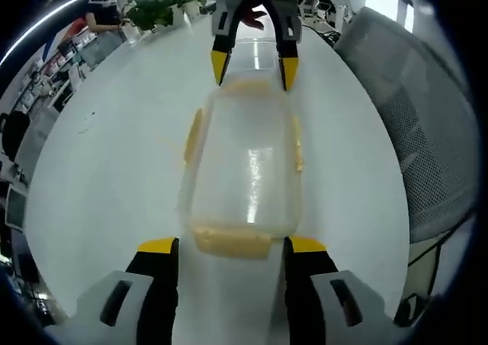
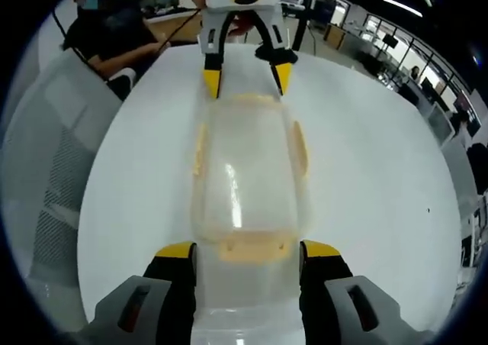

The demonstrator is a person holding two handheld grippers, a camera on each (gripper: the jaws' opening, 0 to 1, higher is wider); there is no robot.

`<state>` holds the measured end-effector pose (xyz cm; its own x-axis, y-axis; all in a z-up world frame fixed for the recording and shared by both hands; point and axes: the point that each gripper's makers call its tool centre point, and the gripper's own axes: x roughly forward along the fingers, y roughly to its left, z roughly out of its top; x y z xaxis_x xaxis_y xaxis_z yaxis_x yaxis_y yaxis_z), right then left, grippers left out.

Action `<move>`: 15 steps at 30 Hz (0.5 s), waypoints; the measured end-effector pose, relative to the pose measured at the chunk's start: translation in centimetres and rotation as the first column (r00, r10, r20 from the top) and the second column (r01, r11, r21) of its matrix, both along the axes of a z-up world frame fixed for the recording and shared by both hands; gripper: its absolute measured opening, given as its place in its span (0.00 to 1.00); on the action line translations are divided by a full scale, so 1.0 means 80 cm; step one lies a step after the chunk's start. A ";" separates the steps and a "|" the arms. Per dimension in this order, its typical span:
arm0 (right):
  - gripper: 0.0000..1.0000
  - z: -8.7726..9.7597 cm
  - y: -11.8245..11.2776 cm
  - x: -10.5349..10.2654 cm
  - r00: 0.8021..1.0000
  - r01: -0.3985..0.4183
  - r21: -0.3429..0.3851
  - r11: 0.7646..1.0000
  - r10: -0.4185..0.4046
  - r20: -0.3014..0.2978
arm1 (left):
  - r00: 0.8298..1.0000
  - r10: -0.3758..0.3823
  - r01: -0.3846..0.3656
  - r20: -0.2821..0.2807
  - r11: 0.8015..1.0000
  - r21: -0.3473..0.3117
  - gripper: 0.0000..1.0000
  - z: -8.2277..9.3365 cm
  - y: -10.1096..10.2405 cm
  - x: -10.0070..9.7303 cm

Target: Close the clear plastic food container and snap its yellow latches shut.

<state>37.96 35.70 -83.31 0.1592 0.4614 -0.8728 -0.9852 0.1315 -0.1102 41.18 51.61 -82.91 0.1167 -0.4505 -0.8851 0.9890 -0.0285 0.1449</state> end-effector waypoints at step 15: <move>0.47 -0.003 0.000 0.004 0.999 0.012 -0.030 0.999 -0.013 -0.037 | 0.996 -0.043 0.043 -0.081 0.999 -0.011 0.46 -0.004 -0.002 -0.005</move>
<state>38.29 35.72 -83.53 0.1315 0.4329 -0.8918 -0.9870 0.1407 -0.0773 40.79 51.44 -83.24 0.0250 -0.4614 -0.8868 0.9954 -0.0702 0.0645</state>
